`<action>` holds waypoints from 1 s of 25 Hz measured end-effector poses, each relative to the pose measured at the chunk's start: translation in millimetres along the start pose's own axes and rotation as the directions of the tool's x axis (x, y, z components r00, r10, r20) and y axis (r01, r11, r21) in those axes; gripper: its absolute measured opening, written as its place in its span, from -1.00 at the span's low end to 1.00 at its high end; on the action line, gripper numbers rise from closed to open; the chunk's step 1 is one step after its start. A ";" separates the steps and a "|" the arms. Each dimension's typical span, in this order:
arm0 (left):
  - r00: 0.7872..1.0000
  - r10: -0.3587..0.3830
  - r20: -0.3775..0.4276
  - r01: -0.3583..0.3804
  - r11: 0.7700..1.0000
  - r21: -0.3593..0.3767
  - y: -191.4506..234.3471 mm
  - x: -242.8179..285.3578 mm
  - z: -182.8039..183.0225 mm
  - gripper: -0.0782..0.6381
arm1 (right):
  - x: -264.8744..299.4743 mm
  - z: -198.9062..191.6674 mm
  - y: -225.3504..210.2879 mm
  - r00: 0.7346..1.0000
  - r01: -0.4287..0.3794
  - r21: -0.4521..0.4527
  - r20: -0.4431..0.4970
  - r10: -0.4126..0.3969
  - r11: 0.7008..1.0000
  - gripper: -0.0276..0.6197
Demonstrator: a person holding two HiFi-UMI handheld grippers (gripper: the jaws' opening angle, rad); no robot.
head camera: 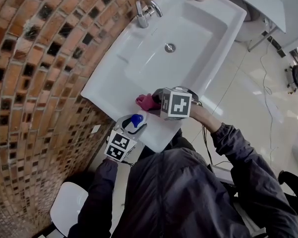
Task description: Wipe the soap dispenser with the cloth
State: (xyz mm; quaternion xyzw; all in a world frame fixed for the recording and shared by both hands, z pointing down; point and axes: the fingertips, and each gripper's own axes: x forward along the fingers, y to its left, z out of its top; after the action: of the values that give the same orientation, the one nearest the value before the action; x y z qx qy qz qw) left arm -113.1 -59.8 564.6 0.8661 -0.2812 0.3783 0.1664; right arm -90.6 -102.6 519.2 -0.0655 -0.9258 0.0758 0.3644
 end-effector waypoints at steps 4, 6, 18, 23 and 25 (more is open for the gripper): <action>1.000 -0.019 0.003 0.019 1.000 0.009 -2.3 0.4 0.5 -0.17 | 28.2 -26.9 4.0 0.979 -0.093 -0.182 -0.195 0.057 0.979 -0.70; 0.999 -0.037 -0.012 0.037 0.999 0.013 -4.1 -0.5 0.0 -0.17 | 42.8 -42.5 3.8 0.962 -0.129 -0.225 -0.265 0.067 0.966 -0.70; 1.000 0.012 -0.017 -0.012 0.999 -0.039 -2.7 -3.6 -1.8 -0.15 | 35.5 -38.4 -17.0 0.971 -0.045 -0.200 -0.241 -0.004 0.979 -0.71; 0.985 0.169 0.043 -0.153 0.956 -0.250 3.8 -26.1 -9.2 -0.15 | 10.8 18.9 -34.4 0.997 -0.050 0.046 0.065 0.047 0.998 -0.70; 0.978 0.198 0.059 -0.163 0.915 -0.370 0.3 -32.9 -14.6 -0.17 | 11.8 30.1 -30.5 0.987 -0.105 0.096 0.136 0.092 0.990 -0.70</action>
State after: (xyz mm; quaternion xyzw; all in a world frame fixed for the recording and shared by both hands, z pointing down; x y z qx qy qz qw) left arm -139.8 -40.8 549.6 0.8076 -0.4327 0.2921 0.2742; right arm -121.7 -133.2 511.0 -0.0872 -0.9382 0.1454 0.3016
